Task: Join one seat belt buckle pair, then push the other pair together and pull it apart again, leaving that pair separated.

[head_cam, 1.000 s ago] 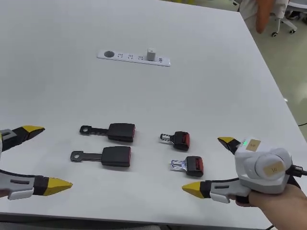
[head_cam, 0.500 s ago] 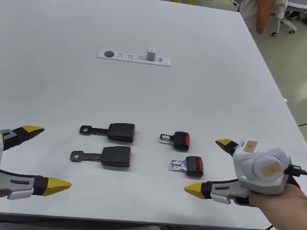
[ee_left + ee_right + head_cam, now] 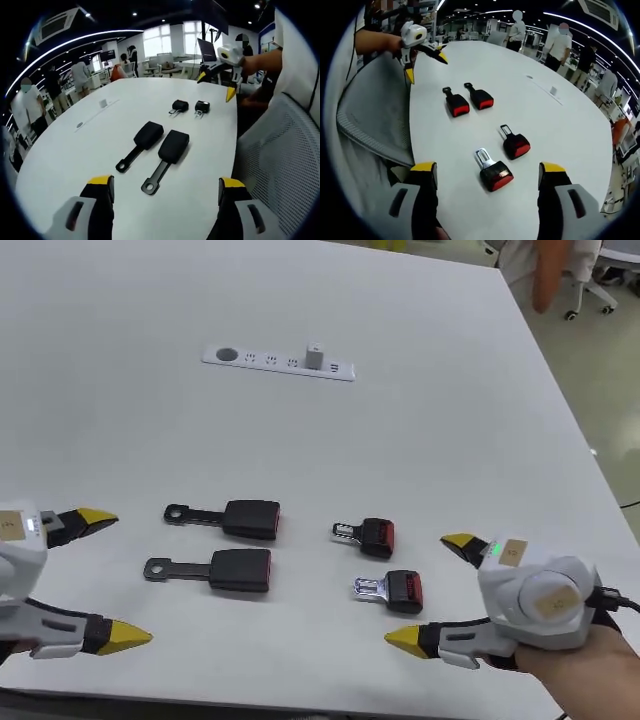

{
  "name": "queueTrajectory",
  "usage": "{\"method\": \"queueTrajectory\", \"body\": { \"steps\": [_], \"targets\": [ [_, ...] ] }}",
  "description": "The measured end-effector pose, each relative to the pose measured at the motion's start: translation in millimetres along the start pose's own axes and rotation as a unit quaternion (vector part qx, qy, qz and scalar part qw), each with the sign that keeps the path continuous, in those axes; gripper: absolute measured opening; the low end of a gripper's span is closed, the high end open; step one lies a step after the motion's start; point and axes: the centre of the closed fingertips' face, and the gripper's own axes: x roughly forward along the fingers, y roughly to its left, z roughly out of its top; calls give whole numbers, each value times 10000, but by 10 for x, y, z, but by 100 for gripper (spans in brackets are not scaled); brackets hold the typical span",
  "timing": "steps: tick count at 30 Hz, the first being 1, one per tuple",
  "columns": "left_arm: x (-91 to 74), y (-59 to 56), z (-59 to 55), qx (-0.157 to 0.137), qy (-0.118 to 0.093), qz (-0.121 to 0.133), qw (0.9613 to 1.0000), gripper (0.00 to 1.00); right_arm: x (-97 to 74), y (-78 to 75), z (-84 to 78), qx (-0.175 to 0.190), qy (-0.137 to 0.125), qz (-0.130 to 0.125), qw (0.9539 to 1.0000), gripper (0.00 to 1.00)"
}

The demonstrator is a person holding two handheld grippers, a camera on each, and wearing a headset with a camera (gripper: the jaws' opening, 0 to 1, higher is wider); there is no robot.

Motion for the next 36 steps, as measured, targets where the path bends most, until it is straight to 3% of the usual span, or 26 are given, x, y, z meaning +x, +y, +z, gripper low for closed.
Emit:
{"method": "queueTrajectory", "body": {
  "steps": [10,13,17,36],
  "targets": [
    [196,-12,99,280,98,-282,9992,82,100,-20,-39,-72,42,173,9998,76],
    [260,11,60,300,176,-377,9987,78,115,-13,-48,-143,86,236,9996,73],
    [320,5,90,288,283,-470,9981,71,179,-48,-86,-266,141,294,9991,71],
    [706,14,119,299,616,-788,9945,63,357,-72,-227,-562,493,721,9946,53]
  ]
}}
